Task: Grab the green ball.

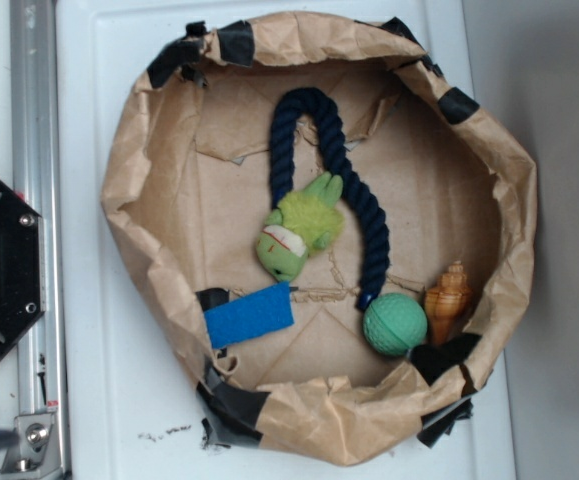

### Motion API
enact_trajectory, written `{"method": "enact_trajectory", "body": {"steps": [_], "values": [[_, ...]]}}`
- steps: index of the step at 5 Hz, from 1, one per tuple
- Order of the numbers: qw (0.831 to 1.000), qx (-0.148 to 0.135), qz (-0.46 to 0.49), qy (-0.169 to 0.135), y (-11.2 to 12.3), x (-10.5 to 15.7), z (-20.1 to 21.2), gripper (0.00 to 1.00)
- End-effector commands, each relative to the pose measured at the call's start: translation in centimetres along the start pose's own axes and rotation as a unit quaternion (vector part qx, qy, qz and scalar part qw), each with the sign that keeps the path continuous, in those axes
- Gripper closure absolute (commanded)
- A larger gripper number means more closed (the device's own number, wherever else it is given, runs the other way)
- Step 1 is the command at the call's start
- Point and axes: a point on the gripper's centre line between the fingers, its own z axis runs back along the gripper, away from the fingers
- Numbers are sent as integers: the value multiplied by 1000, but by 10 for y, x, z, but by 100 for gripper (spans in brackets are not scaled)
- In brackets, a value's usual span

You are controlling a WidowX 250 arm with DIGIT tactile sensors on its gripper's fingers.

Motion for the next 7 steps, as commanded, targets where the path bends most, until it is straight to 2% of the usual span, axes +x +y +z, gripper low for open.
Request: {"method": "enact_trajectory", "body": {"steps": [1, 2, 3, 4, 5, 6, 7], "values": [[1000, 0, 0, 0, 0, 0, 0, 0], [995, 63, 46, -70, 8, 47, -34, 0], [987, 47, -4, -153, 2, 98, -60, 0], [992, 1, -48, -118, -2, 132, -95, 0], [990, -18, -83, -111, -5, 150, -118, 0], [987, -44, -129, -86, -11, 179, -154, 0], [975, -68, -198, -72, -43, 176, -177, 0]]}}
